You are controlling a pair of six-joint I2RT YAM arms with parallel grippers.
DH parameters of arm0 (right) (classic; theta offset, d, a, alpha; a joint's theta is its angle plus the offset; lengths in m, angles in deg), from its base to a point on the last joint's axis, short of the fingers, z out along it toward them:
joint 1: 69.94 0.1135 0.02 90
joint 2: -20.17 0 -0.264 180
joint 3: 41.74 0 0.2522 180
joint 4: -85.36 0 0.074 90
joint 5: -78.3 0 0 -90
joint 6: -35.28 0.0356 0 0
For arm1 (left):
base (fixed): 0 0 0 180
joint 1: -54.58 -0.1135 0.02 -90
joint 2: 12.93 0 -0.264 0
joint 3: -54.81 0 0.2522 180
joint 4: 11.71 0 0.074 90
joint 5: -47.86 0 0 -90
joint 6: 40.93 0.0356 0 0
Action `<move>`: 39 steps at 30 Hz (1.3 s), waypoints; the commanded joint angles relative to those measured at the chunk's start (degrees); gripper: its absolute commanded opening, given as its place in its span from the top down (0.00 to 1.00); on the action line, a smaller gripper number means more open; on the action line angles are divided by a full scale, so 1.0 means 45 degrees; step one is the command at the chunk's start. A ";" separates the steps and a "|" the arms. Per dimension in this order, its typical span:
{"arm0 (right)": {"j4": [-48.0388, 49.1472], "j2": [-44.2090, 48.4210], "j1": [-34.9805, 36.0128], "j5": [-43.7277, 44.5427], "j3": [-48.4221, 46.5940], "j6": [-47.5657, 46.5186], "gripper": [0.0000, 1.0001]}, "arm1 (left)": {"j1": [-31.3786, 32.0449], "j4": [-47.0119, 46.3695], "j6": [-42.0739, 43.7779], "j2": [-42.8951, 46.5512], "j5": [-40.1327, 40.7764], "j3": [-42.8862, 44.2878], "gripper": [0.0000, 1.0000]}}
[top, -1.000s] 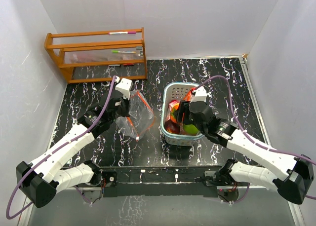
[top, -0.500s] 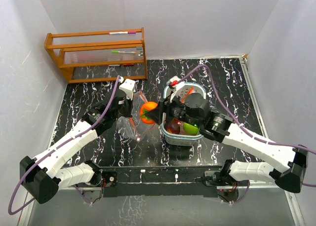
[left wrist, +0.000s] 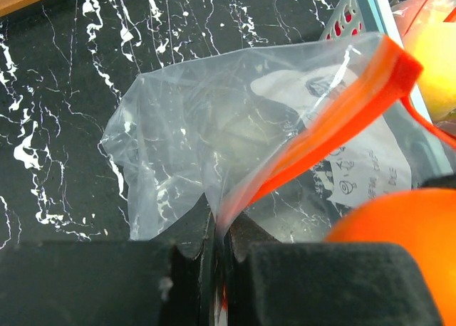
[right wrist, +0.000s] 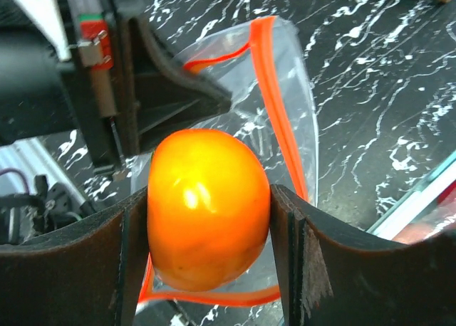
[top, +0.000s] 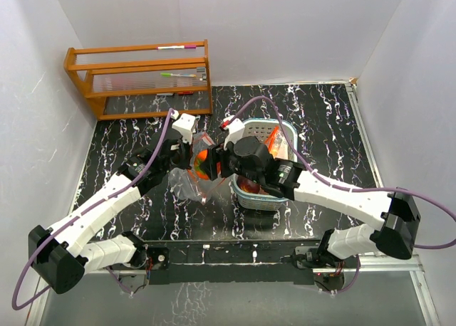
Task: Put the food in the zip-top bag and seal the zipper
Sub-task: Place the fake vegetable in the zipper food storage bag, then pick up the fake fruit from the bin.
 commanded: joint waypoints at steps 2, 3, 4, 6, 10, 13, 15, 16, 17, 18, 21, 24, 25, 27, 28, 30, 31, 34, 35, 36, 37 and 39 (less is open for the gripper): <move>0.0107 -0.0183 0.0260 0.2214 -0.1162 0.0138 0.31 | -0.0066 -0.0220 -0.0086 0.0212 -0.0114 0.0319 1.00; 0.0110 -0.0183 0.0279 0.2324 -0.1182 0.0127 0.28 | -0.0071 -0.0239 -0.0086 0.0242 -0.0116 0.0289 1.00; 0.0057 -0.0201 0.0299 0.2324 -0.1217 0.0051 0.27 | -0.0084 -0.0261 -0.0086 0.0246 -0.0118 0.0269 1.00; -0.0013 -0.0207 0.0319 0.2307 -0.1287 0.0029 0.26 | -0.0114 -0.0280 -0.0113 0.0212 -0.0180 0.0267 1.00; -0.0078 0.0086 0.0497 0.2062 -0.1299 0.0026 0.25 | -0.0163 -0.0289 -0.0105 0.0148 -0.0252 0.0273 1.00; -0.0462 0.0699 0.0746 0.2534 -0.1211 0.0138 0.25 | -0.0184 -0.0284 -0.0118 0.0167 -0.0252 0.0271 1.00; -0.1079 0.1207 0.0845 0.3237 -0.1017 0.0396 0.25 | -0.0197 -0.0269 -0.0105 0.0184 -0.0237 0.0274 1.00; -0.1518 0.1453 0.0848 0.3833 -0.0891 0.0663 0.25 | -0.0202 -0.0275 -0.0105 0.0182 -0.0248 0.0267 1.00; -0.2193 0.1669 0.0848 0.4396 -0.0792 0.1052 0.24 | -0.0203 -0.0266 -0.0105 0.0199 -0.0257 0.0255 1.00; -0.3243 0.1869 0.0838 0.5121 -0.0689 0.1516 0.21 | -0.0203 -0.0265 -0.0115 0.0206 -0.0250 0.0250 1.00; -0.5745 0.2216 0.0528 0.6147 -0.0393 0.3195 0.17 | -0.0198 -0.0269 -0.0115 0.0264 -0.0269 0.0191 1.00; -0.7623 0.2198 -0.0349 0.5892 -0.0213 0.4237 0.18 | -0.0204 -0.0265 -0.0118 0.0282 -0.0340 0.0115 1.00; -0.7914 0.2207 -0.0571 0.5805 -0.0058 0.4368 0.18 | -0.0203 -0.0264 -0.0107 0.0268 -0.0371 0.0103 1.00; -0.8261 0.2236 -0.0865 0.5751 0.0231 0.4582 0.16 | -0.0203 -0.0264 -0.0109 0.0275 -0.0420 0.0082 1.00; -0.8336 0.2260 -0.0938 0.5749 0.0325 0.4665 0.16 | -0.0203 -0.0269 -0.0098 0.0294 -0.0434 0.0062 1.00; -0.8497 0.2198 -0.1013 0.5803 0.0441 0.4712 0.12 | -0.0203 -0.0265 -0.0097 0.0323 -0.0410 0.0052 1.00; -0.8629 0.2094 -0.1050 0.5834 0.0458 0.4715 0.10 | -0.0193 -0.0264 -0.0097 0.0341 -0.0389 0.0051 1.00; -0.8920 0.1679 -0.1150 0.6083 0.0400 0.4759 0.06 | -0.0206 -0.0264 -0.0087 0.0380 -0.0408 0.0039 1.00; -0.8872 0.1568 -0.1172 0.6140 0.0402 0.4763 0.05 | -0.0204 -0.0279 -0.0086 0.0382 -0.0406 0.0020 1.00; -0.8742 0.1449 -0.1201 0.6132 0.0415 0.4688 0.05 | -0.0203 -0.0274 -0.0098 0.0383 -0.0418 0.0013 1.00; -0.8611 0.1346 -0.1256 0.6070 0.0387 0.4588 0.05 | -0.0203 -0.0266 -0.0070 0.0383 -0.0407 0.0012 1.00; -0.8544 0.1090 -0.1328 0.5974 0.0244 0.4417 0.05 | -0.0203 -0.0246 -0.0038 0.0400 -0.0372 0.0013 1.00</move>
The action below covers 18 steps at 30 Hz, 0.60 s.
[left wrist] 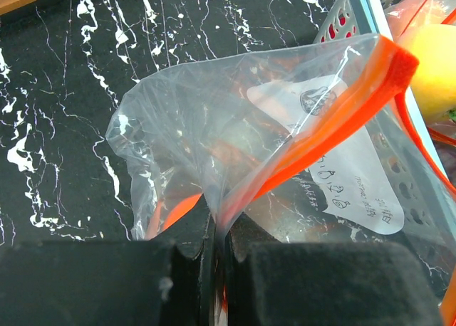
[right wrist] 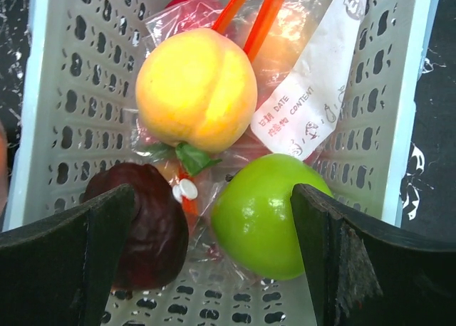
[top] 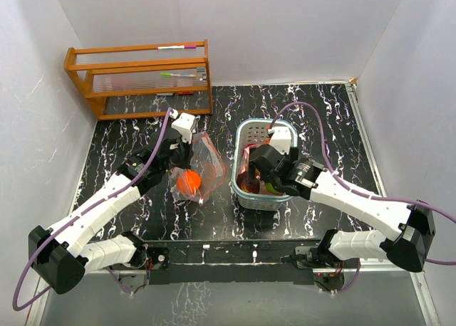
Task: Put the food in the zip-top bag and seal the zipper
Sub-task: Pick up the fake fruit from the bin.
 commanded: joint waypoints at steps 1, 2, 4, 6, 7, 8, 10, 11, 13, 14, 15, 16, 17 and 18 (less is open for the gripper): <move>-0.0405 -0.0607 -0.0146 -0.0043 -0.0491 0.0111 0.05 | -0.0048 -0.0148 0.0022 0.0419 -0.0010 0.0007 1.00; -0.0800 -0.0719 -0.0128 -0.0010 -0.0688 0.0176 0.05 | -0.0048 -0.0148 0.0040 0.0445 0.0011 -0.0012 1.00; -0.1389 -0.0838 -0.0135 0.0162 -0.1034 0.0258 0.05 | -0.0038 -0.0148 0.0040 0.0485 0.0039 -0.0037 1.00; -0.1756 -0.0867 -0.0144 0.0300 -0.1263 0.0173 0.04 | -0.0048 -0.0148 0.0029 0.0490 0.0042 -0.0037 1.00; -0.1848 -0.0883 -0.0145 0.0274 -0.1344 0.0048 0.04 | -0.0048 -0.0148 0.0044 0.0500 0.0025 -0.0034 1.00; -0.1945 -0.0916 -0.0159 0.0232 -0.1380 0.0005 0.04 | -0.0048 -0.0148 0.0046 0.0518 0.0005 -0.0036 1.00; -0.2200 -0.1068 -0.0205 0.0005 -0.1297 0.0016 0.04 | -0.0048 -0.0147 0.0046 0.0589 -0.0012 -0.0054 1.00; -0.2340 -0.1123 -0.0230 -0.0094 -0.1206 0.0094 0.04 | -0.0033 -0.0150 0.0046 0.0612 0.0001 -0.0066 1.00; -0.2573 -0.1243 -0.0223 -0.0247 -0.0913 0.0339 0.04 | -0.0062 -0.0148 0.0039 0.0673 -0.0002 -0.0108 1.00; -0.2585 -0.1272 -0.0233 -0.0341 -0.0724 0.0389 0.04 | -0.0059 -0.0148 0.0030 0.0696 0.0000 -0.0121 1.00; -0.2589 -0.1310 -0.0248 -0.0436 -0.0556 0.0435 0.04 | -0.0066 -0.0150 0.0022 0.0719 -0.0003 -0.0130 1.00; -0.2555 -0.1358 -0.0253 -0.0508 -0.0428 0.0476 0.04 | -0.0067 -0.0158 0.0026 0.0739 -0.0013 -0.0149 1.00; -0.2502 -0.1404 -0.0245 -0.0557 -0.0269 0.0494 0.04 | -0.0067 -0.0169 0.0026 0.0729 -0.0016 -0.0143 1.00; -0.2446 -0.1465 -0.0243 -0.0592 -0.0223 0.0486 0.04 | -0.0067 -0.0168 0.0024 0.0725 -0.0031 -0.0143 1.00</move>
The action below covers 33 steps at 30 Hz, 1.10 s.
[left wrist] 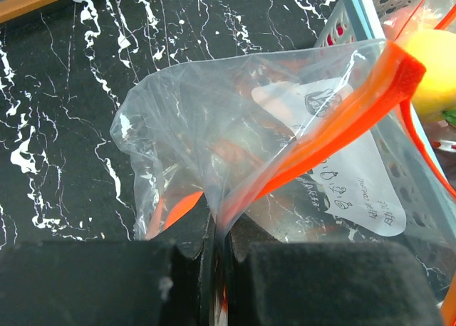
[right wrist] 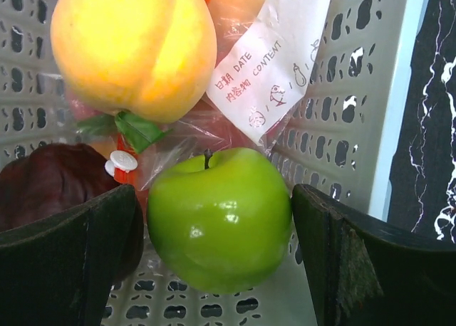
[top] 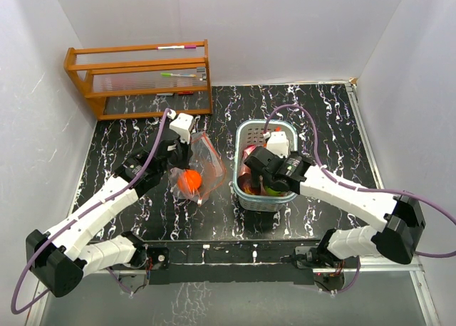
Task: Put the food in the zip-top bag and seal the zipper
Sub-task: Pick up the fake fruit from the bin.
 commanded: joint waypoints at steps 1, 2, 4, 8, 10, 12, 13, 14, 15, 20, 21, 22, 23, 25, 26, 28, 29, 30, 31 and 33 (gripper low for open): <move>-0.0127 -0.0254 -0.0037 -0.0468 0.0472 0.0398 0.04 | -0.0067 -0.0109 0.0036 0.0385 -0.0050 -0.0029 1.00; -0.0017 -0.0311 -0.0053 -0.0494 0.0564 0.0353 0.04 | -0.0067 -0.0109 0.0052 0.0383 -0.0042 -0.0024 1.00; 0.0301 -0.0402 -0.0140 -0.0578 0.0773 0.0255 0.04 | -0.0065 -0.0109 0.0056 0.0377 -0.0022 -0.0026 1.00; 0.0730 -0.0598 -0.0266 -0.0606 0.0992 0.0119 0.08 | -0.0081 -0.0114 0.0054 0.0360 -0.0021 -0.0027 1.00; 0.0827 -0.0649 -0.0302 -0.0615 0.1004 0.0091 0.16 | -0.0084 -0.0109 0.0053 0.0329 -0.0022 -0.0036 1.00; 0.0939 -0.0641 -0.0330 -0.0644 0.1031 0.0046 0.31 | -0.0087 -0.0109 0.0051 0.0302 -0.0026 -0.0035 1.00; 0.1000 -0.0618 -0.0353 -0.0687 0.1051 0.0023 0.37 | -0.0087 -0.0109 0.0059 0.0302 -0.0022 -0.0037 1.00; 0.1074 -0.0571 -0.0388 -0.0707 0.1076 -0.0017 0.44 | -0.0082 -0.0109 0.0051 0.0302 -0.0022 -0.0037 1.00; 0.1122 -0.0516 -0.0412 -0.0732 0.1098 -0.0019 0.50 | -0.0101 -0.0109 0.0049 0.0297 -0.0022 -0.0032 1.00; 0.1176 -0.0012 -0.0470 -0.0593 0.0873 -0.0042 0.75 | -0.0121 -0.0129 0.0058 0.0311 -0.0005 -0.0057 1.00; 0.1176 0.0157 -0.0473 -0.0578 0.0670 -0.0093 0.77 | -0.0125 -0.0141 0.0045 0.0315 -0.0012 -0.0052 1.00; 0.1176 0.0363 -0.0469 -0.0584 0.0437 -0.0224 0.78 | -0.0126 -0.0140 0.0063 0.0303 -0.0003 -0.0051 1.00; 0.1203 0.0572 -0.0480 -0.0604 0.0132 -0.0372 0.78 | -0.0136 -0.0147 0.0061 0.0302 -0.0005 -0.0046 1.00; 0.1263 0.1047 -0.0487 -0.0617 -0.0590 -0.0787 0.78 | -0.0155 -0.0146 0.0059 0.0280 -0.0006 -0.0049 1.00; 0.1273 0.1236 -0.0497 -0.0674 -0.1019 -0.1026 0.78 | -0.0164 -0.0148 0.0060 0.0282 -0.0003 -0.0051 1.00; 0.1298 0.1590 -0.0488 -0.0910 -0.1865 -0.1540 0.78 | -0.0164 -0.0148 0.0054 0.0280 -0.0022 -0.0057 1.00; 0.1404 0.1722 -0.0488 -0.1131 -0.2199 -0.1813 0.78 | -0.0180 -0.0148 0.0055 0.0282 -0.0022 -0.0069 1.00; 0.1586 0.1882 -0.0495 -0.1485 -0.2492 -0.2111 0.78 | -0.0183 -0.0148 0.0055 0.0260 -0.0022 -0.0075 1.00; 0.1840 0.2029 -0.0503 -0.1920 -0.2702 -0.2395 0.78 | -0.0184 -0.0148 0.0057 0.0260 -0.0022 -0.0076 1.00; 0.2684 0.2418 -0.0490 -0.2924 -0.2811 -0.2914 0.78 | -0.0203 -0.0149 0.0047 0.0242 -0.0023 -0.0079 1.00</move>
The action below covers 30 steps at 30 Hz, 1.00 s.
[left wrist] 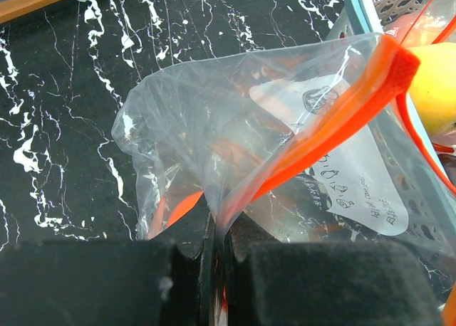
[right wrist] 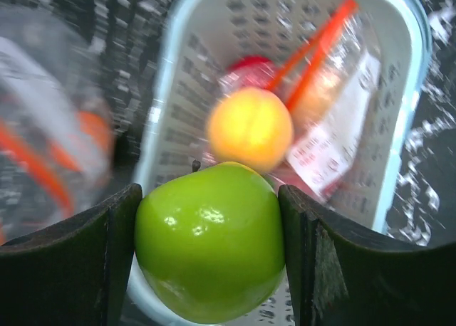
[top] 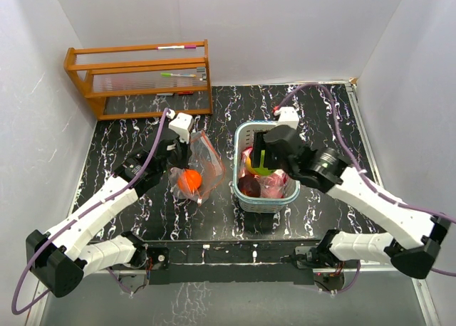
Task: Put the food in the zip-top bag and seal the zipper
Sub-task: Pick up the fake fruit from the bin, then place the fake fruit in the zipper food storage bag.
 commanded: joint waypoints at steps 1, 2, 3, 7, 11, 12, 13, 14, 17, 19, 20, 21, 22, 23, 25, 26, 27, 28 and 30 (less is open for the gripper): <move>0.2096 0.1145 -0.0043 -0.1981 -0.0838 -0.1498 0.78 | -0.0114 -0.0119 0.0039 0.0184 -0.0022 -0.0057 1.00; 0.2972 0.1366 -0.0041 -0.2569 -0.0682 -0.1680 0.78 | -0.0125 -0.0134 0.0039 0.0167 -0.0041 -0.0061 1.00; 0.3658 0.1550 -0.0055 -0.3135 -0.0504 -0.1868 0.78 | -0.0126 -0.0138 0.0044 0.0143 -0.0051 -0.0059 1.00; 0.6243 0.1568 -0.0041 -0.5368 0.0160 -0.2112 0.78 | -0.0164 -0.0172 0.0023 0.0053 -0.0145 -0.0032 1.00; 0.8161 0.0604 -0.0041 -0.7223 0.0222 -0.1991 0.80 | -0.0202 -0.0158 -0.0013 0.0028 -0.0199 -0.0012 1.00; 0.8479 0.0307 -0.0033 -0.7448 0.0209 -0.1920 0.81 | -0.0204 -0.0158 -0.0007 0.0043 -0.0200 -0.0019 1.00; 0.8744 0.0038 -0.0023 -0.7610 0.0220 -0.1860 0.80 | -0.0214 -0.0158 -0.0018 0.0057 -0.0203 -0.0013 1.00; 0.9019 -0.0235 -0.0021 -0.7735 0.0231 -0.1792 0.80 | -0.0213 -0.0158 -0.0007 0.0066 -0.0198 -0.0021 1.00; 0.9684 -0.0896 0.0033 -0.8006 0.0266 -0.1601 0.79 | -0.0240 -0.0172 -0.0003 0.0086 -0.0216 -0.0038 1.00; 0.9867 -0.1278 0.0111 -0.8060 0.0258 -0.1555 0.78 | -0.0261 -0.0187 -0.0023 0.0086 -0.0246 -0.0042 1.00; 0.9906 -0.1405 0.0147 -0.8028 0.0250 -0.1534 0.77 | -0.0268 -0.0196 -0.0030 0.0087 -0.0269 -0.0037 1.00; 0.9981 -0.1534 0.0163 -0.7985 0.0275 -0.1501 0.76 | -0.0272 -0.0196 -0.0023 0.0087 -0.0285 -0.0037 1.00; 1.0025 -0.1618 0.0183 -0.7904 0.0299 -0.1495 0.73 | -0.0274 -0.0197 -0.0025 0.0087 -0.0293 -0.0037 1.00; 1.0038 -0.1699 0.0217 -0.7770 0.0290 -0.1490 0.71 | -0.0296 -0.0207 -0.0013 0.0092 -0.0295 -0.0027 1.00; 1.0030 -0.1883 0.0309 -0.7445 0.0240 -0.1489 0.67 | -0.0295 -0.0197 -0.0007 0.0053 -0.0348 -0.0038 1.00; 1.0026 -0.1969 0.0359 -0.7180 0.0214 -0.1489 0.65 | -0.0311 -0.0195 -0.0011 0.0048 -0.0385 -0.0032 1.00; 1.0011 -0.2092 0.0390 -0.6879 0.0177 -0.1489 0.63 | -0.0306 -0.0197 -0.0021 0.0033 -0.0419 -0.0034 1.00; 0.9936 -0.2230 0.0443 -0.6599 0.0121 -0.1489 0.61 | -0.0325 -0.0200 -0.0022 0.0029 -0.0440 -0.0053 1.00; 0.9624 -0.2597 0.0618 -0.5937 -0.0138 -0.1560 0.56 | -0.0321 -0.0217 -0.0023 0.0012 -0.0475 -0.0046 1.00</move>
